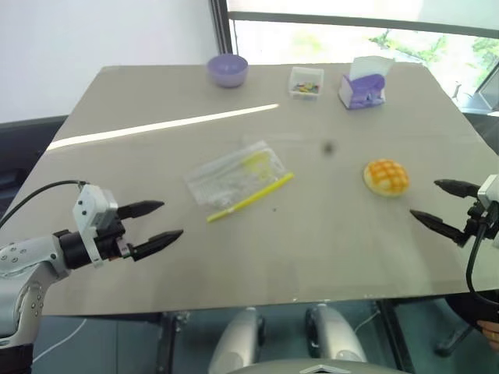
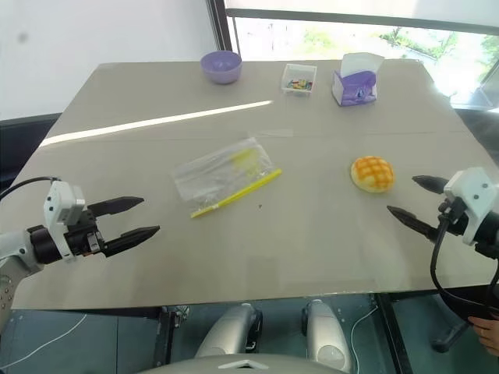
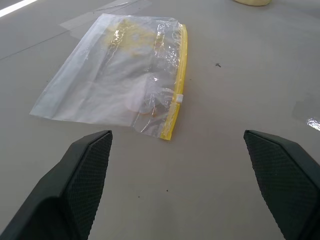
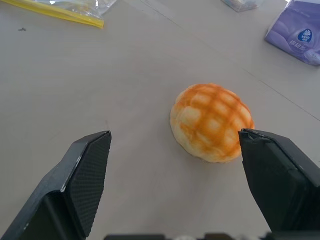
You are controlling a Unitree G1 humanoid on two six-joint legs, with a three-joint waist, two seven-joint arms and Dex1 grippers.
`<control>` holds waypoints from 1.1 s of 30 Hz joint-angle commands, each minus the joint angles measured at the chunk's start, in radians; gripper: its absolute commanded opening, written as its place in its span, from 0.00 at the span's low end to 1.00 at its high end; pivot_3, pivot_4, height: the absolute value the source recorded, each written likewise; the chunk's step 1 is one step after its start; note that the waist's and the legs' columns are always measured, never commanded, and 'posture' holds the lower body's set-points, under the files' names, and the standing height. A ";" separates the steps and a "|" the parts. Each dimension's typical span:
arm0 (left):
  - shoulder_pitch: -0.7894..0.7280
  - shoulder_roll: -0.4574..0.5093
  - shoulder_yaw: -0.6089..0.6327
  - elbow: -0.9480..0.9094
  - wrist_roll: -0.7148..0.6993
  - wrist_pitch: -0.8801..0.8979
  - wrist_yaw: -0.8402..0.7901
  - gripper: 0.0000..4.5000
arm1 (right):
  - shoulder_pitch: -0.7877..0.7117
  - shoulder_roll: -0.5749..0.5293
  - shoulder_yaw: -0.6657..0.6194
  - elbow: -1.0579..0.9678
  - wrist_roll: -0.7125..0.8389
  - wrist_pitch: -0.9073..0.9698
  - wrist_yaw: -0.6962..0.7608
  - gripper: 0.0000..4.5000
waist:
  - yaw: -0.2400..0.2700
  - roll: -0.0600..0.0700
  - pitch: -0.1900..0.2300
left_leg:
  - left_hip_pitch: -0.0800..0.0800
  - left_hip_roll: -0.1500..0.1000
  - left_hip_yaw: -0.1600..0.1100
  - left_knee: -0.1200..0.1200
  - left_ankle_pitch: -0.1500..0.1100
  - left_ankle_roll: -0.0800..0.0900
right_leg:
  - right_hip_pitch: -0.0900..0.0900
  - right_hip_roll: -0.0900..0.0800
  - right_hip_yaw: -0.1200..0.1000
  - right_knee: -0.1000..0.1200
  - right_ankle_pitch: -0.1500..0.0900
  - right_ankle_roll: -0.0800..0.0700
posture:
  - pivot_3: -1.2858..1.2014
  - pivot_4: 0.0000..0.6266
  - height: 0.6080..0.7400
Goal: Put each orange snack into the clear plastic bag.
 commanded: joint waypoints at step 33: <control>-0.185 -0.063 -0.131 0.074 0.358 -0.257 0.353 0.99 | -0.297 0.247 0.430 -0.172 -0.102 -0.054 -0.125 0.96 | -0.002 0.000 0.000 | -0.001 0.000 -0.001 -0.001 0.000 0.000 | -0.001 0.001 -0.001 -0.001 0.002 0.003 | 0.52 0.24 1.00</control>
